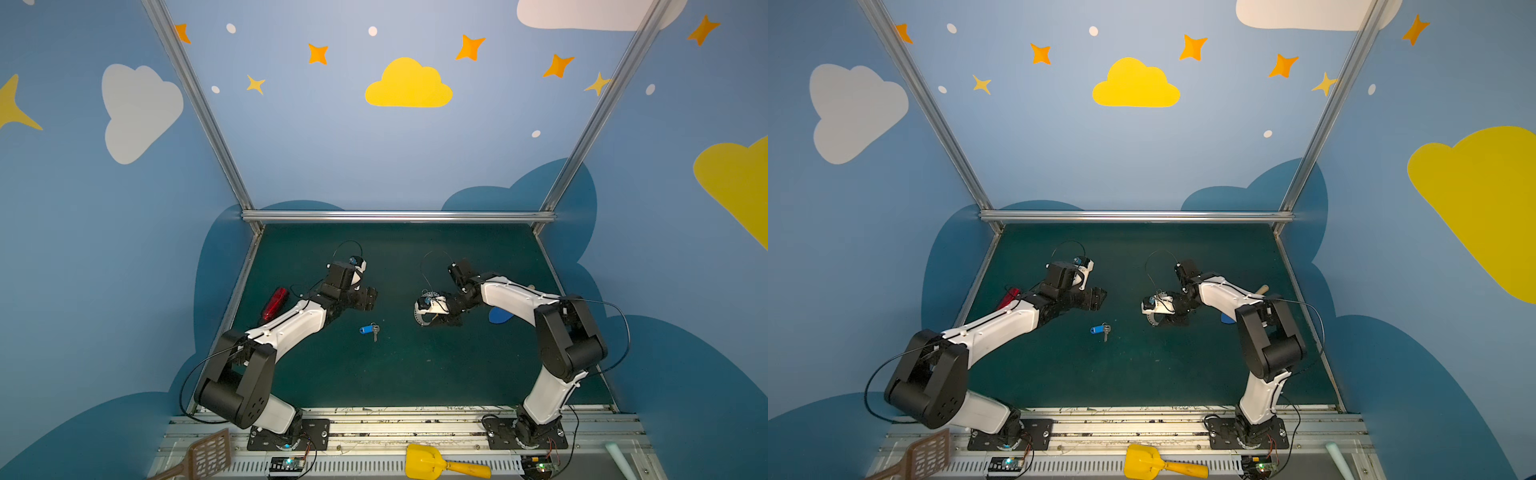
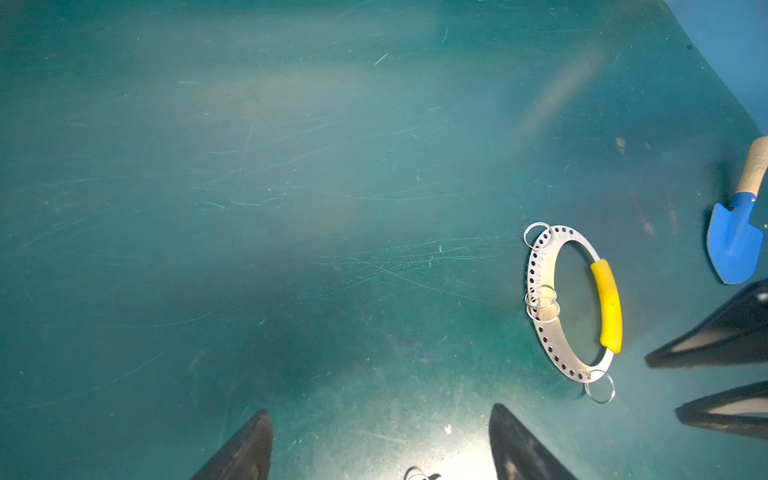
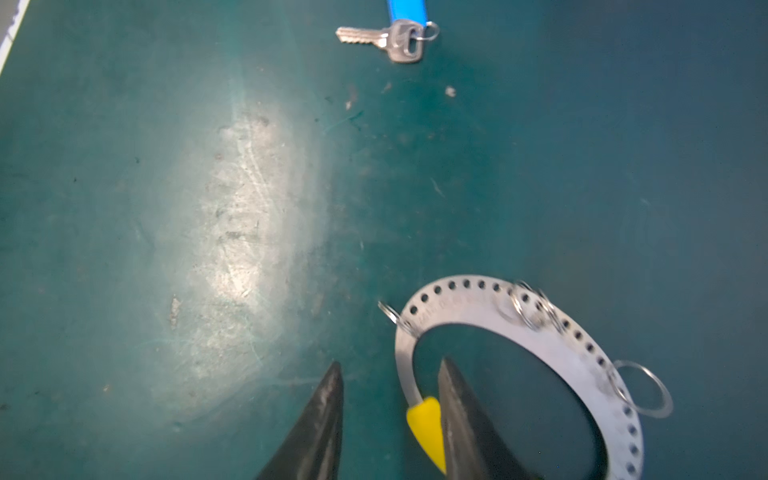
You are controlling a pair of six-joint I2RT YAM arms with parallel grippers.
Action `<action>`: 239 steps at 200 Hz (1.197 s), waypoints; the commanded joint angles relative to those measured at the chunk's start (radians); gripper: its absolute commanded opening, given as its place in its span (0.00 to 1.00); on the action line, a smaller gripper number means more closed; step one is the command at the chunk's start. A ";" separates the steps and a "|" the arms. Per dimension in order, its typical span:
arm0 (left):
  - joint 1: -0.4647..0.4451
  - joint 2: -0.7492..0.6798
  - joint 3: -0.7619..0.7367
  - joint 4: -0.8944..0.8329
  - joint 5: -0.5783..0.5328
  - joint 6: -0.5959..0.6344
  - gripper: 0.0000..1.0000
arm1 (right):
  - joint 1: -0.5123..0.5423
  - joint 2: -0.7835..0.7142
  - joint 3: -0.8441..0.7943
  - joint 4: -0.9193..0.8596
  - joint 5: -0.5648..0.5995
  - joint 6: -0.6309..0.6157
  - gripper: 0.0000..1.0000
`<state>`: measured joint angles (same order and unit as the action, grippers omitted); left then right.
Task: Put the keys on the keyring
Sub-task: 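Reach the right gripper to the silver hoop's yellow grip while the left arm moves forward, then close the right gripper on the hoop and lift it off the table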
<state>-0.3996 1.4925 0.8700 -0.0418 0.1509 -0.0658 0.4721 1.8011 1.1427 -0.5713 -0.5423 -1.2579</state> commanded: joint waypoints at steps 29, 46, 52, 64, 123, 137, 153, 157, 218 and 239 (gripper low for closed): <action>-0.001 -0.022 -0.013 0.026 -0.029 0.033 0.79 | 0.029 0.063 0.072 -0.064 0.018 -0.044 0.34; 0.000 -0.024 -0.020 0.028 -0.035 0.040 0.78 | 0.034 0.084 0.081 -0.068 0.046 -0.043 0.30; -0.001 -0.023 -0.020 0.028 -0.037 0.043 0.78 | 0.034 0.088 0.084 -0.070 0.049 -0.041 0.30; 0.001 -0.021 -0.020 0.026 -0.039 0.050 0.78 | 0.034 0.094 0.085 -0.073 0.054 -0.043 0.29; -0.001 -0.007 -0.015 0.016 -0.045 0.075 0.76 | 0.036 0.128 0.083 -0.038 0.097 -0.032 0.26; -0.001 -0.005 -0.014 0.016 -0.045 0.078 0.76 | 0.039 0.131 0.085 -0.029 0.100 -0.031 0.24; -0.001 0.000 -0.012 0.014 -0.047 0.080 0.76 | 0.043 0.140 0.092 -0.026 0.113 -0.034 0.25; 0.000 0.001 -0.012 0.014 -0.047 0.080 0.76 | 0.044 0.143 0.093 -0.024 0.118 -0.034 0.25; -0.001 0.012 -0.005 0.014 -0.043 0.080 0.76 | 0.046 0.139 0.094 0.003 0.131 -0.031 0.27; -0.001 0.017 -0.002 0.014 -0.045 0.077 0.76 | 0.048 0.125 0.084 0.005 0.116 -0.044 0.27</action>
<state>-0.3996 1.4910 0.8581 -0.0273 0.1181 0.0040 0.5133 1.9331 1.2140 -0.5636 -0.4145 -1.2884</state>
